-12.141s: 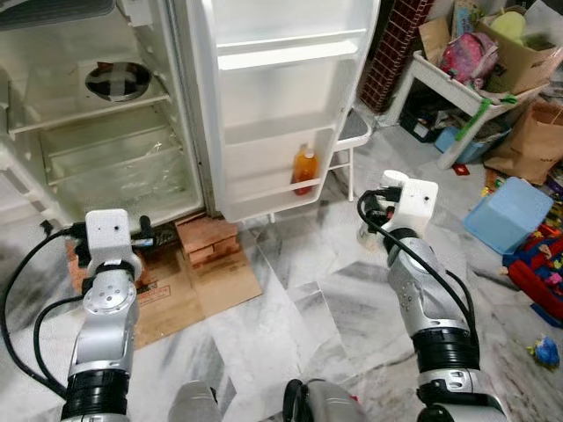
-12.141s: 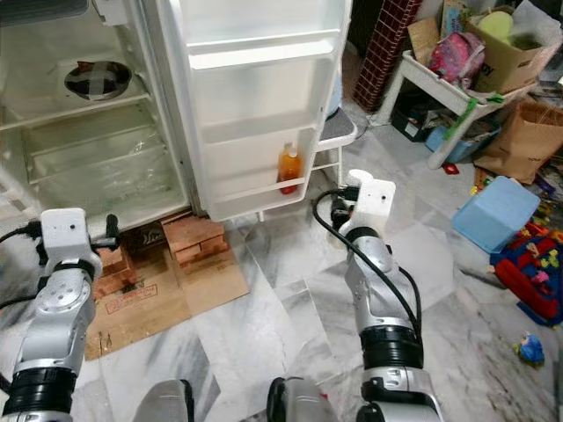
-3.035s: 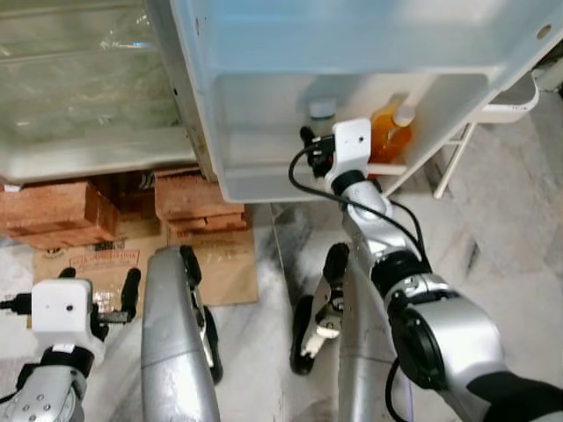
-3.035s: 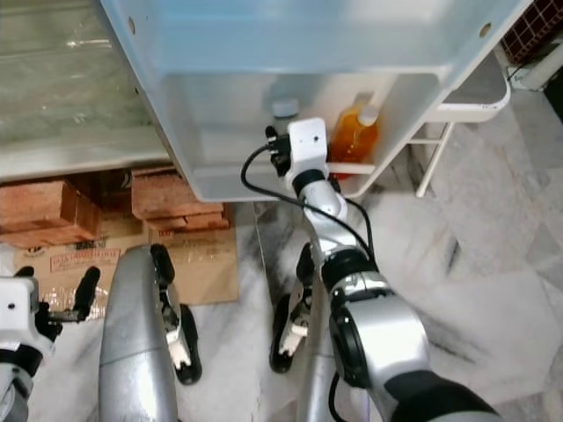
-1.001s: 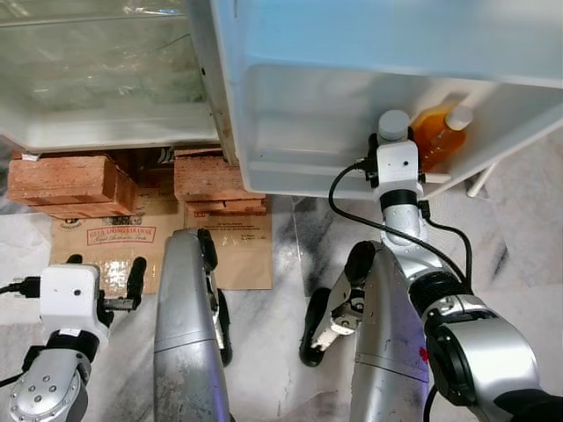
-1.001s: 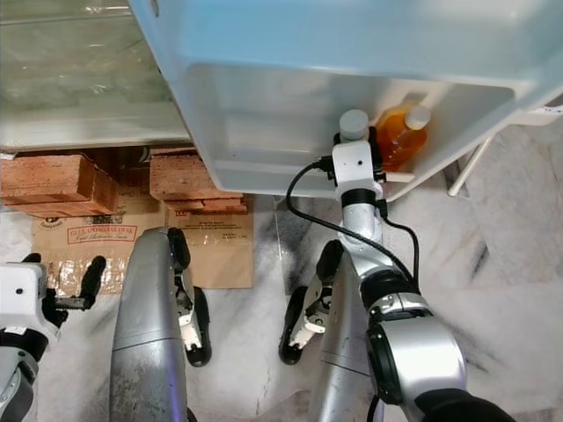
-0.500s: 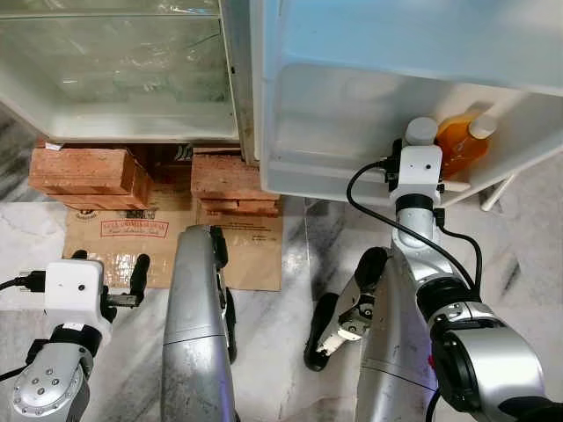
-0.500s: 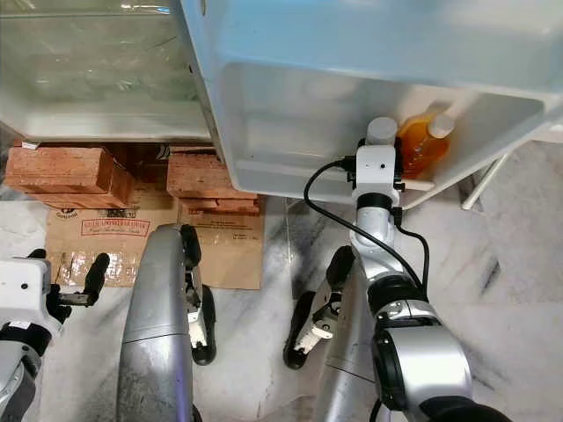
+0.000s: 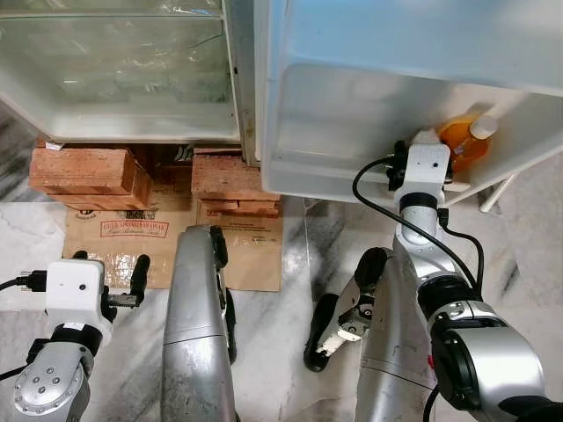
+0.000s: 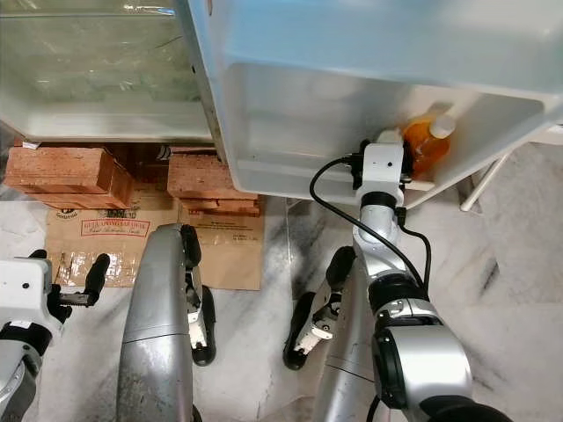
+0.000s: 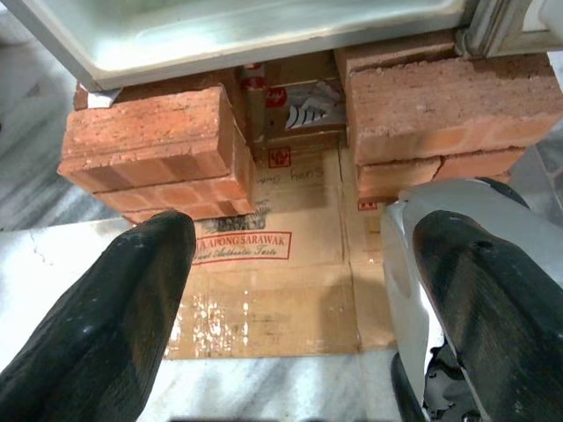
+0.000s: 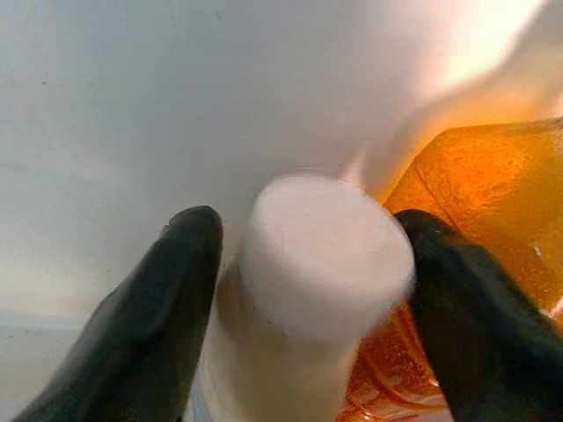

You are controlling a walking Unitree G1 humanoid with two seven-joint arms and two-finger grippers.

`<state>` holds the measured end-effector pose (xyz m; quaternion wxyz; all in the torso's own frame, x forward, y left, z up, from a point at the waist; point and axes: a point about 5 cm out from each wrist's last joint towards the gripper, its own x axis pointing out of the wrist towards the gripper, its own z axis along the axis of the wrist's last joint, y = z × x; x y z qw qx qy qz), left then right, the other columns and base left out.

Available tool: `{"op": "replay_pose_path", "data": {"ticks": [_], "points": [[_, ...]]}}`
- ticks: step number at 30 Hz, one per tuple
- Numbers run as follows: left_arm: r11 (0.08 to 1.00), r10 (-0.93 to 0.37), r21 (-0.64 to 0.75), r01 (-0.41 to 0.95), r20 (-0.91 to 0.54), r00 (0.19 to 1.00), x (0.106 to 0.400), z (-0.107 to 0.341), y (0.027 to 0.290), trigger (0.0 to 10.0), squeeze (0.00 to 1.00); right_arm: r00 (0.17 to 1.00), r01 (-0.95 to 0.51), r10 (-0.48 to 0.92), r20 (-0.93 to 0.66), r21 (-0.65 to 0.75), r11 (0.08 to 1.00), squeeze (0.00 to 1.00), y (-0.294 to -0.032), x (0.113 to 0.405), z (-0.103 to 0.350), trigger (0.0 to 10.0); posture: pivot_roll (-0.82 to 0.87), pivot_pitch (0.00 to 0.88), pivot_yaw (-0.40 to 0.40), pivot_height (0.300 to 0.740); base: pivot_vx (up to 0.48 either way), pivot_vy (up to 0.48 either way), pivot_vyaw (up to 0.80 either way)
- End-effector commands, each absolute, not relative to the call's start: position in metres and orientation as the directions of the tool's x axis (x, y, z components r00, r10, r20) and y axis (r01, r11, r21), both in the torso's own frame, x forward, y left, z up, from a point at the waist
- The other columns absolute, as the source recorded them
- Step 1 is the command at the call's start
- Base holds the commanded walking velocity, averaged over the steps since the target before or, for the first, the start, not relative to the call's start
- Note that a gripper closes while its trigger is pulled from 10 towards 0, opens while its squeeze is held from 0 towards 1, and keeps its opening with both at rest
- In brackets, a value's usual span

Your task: Restocking fridge

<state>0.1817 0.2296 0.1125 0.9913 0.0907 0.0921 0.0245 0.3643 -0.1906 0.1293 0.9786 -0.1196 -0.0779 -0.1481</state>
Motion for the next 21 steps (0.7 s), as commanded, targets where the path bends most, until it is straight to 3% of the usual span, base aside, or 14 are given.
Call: {"op": "replay_pose_path", "data": {"ticks": [1,10,11,12,13,14,21], "points": [[0.981,0.075,0.192,-0.031,-0.227,0.971,0.176,0.104,0.232,10.0,0.00,0.900,0.427,-0.436,0.011,-0.224,0.876,1.00,-0.226,0.343,0.090,10.0,0.33,0.420,-0.011,0.491,0.000,0.000,0.00],[0.980,0.077,0.195,-0.032,-0.226,0.971,0.178,0.104,0.233,10.0,0.00,0.910,0.411,-0.413,0.040,-0.227,0.883,0.97,-0.223,0.347,0.096,10.0,0.33,0.413,-0.011,0.491,0.000,0.000,0.00],[0.980,0.077,0.196,-0.032,-0.225,0.971,0.179,0.104,0.232,10.0,0.00,0.916,0.399,-0.397,0.057,-0.232,0.887,0.69,-0.221,0.348,0.099,10.0,0.32,0.410,-0.012,0.491,0.000,0.000,0.00],[0.980,0.077,0.196,-0.033,-0.225,0.971,0.180,0.103,0.232,10.0,0.00,0.919,0.392,-0.389,0.064,-0.235,0.889,0.69,-0.220,0.349,0.101,10.0,0.32,0.405,-0.014,0.491,0.000,0.000,0.00],[0.980,0.078,0.195,-0.034,-0.223,0.972,0.181,0.103,0.232,10.0,0.00,0.926,0.378,-0.370,0.080,-0.241,0.894,0.44,-0.218,0.351,0.104,10.0,0.32,0.401,-0.016,0.491,0.000,0.000,0.00],[0.980,0.080,0.193,-0.037,-0.216,0.973,0.183,0.103,0.232,10.0,0.00,0.941,0.337,-0.316,0.120,-0.253,0.907,0.00,-0.213,0.354,0.111,10.0,0.30,0.389,-0.022,0.491,0.000,0.000,0.00],[0.984,0.075,0.176,-0.041,-0.189,0.979,0.198,0.102,0.228,10.0,0.00,0.960,0.251,-0.199,0.198,-0.288,0.924,0.00,-0.204,0.356,0.126,10.0,0.26,0.345,-0.047,0.491,0.000,0.000,0.00]]}}
